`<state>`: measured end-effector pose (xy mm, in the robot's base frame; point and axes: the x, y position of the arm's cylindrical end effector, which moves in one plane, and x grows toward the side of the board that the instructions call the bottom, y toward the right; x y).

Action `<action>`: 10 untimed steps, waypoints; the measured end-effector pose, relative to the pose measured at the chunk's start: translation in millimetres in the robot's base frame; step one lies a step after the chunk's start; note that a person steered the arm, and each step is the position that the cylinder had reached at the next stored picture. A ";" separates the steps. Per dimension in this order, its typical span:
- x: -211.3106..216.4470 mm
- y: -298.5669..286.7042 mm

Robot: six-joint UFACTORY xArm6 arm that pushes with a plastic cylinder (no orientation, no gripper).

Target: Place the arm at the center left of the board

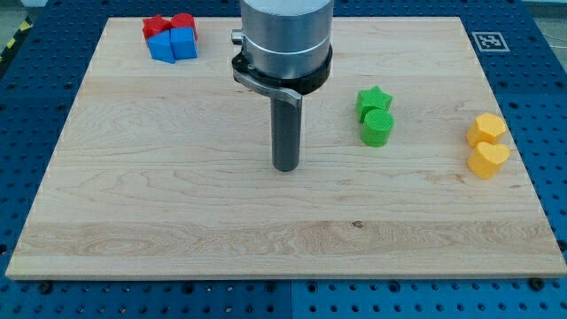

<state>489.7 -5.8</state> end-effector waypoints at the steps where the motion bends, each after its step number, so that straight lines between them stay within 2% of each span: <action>1: 0.0 -13.5; 6: 0.0 -122.6; 10: -10.1 -242.9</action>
<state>479.7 -248.7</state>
